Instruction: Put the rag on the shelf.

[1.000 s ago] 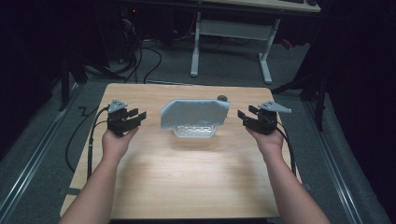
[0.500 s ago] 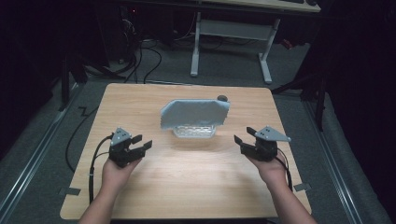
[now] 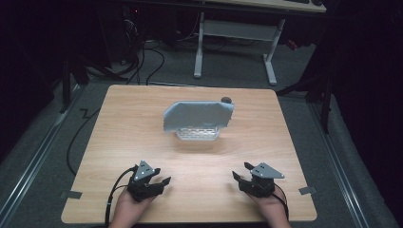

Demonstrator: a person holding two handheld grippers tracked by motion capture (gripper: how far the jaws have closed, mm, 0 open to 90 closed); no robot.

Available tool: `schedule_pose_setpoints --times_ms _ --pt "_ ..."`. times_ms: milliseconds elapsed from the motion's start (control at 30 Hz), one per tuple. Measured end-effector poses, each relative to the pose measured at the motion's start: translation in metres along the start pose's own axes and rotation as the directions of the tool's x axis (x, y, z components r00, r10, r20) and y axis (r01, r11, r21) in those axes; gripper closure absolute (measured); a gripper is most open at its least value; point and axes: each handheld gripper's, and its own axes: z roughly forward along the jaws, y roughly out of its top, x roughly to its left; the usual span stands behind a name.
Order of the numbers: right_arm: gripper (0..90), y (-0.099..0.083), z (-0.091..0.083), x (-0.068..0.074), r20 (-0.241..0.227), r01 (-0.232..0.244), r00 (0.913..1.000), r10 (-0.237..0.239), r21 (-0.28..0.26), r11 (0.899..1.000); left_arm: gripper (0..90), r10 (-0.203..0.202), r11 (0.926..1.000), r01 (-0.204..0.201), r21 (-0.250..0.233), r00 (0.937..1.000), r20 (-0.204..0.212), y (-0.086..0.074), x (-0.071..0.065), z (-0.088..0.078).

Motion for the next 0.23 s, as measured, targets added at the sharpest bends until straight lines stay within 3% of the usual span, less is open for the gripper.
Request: schedule_pose_setpoints --times_ms 33,133,233 --pt "38.6 0.0 0.001 -0.002 0.016 0.007 0.9999 -0.007 -0.015 1.0 44.3 -0.017 0.9999 0.017 -0.002 0.9998 0.01 0.001 0.002 0.002" --pt "38.1 0.0 0.007 -0.009 0.007 -0.064 0.9979 0.064 0.005 0.998 43.9 -0.062 0.9979 0.062 -0.018 0.9975 0.034 0.001 0.006 0.002" --pt "38.2 -0.002 0.007 -0.012 0.008 -0.06 0.9981 0.06 0.009 0.998 43.6 -0.057 0.9982 0.058 -0.017 0.9982 0.018 -0.001 0.008 -0.001"
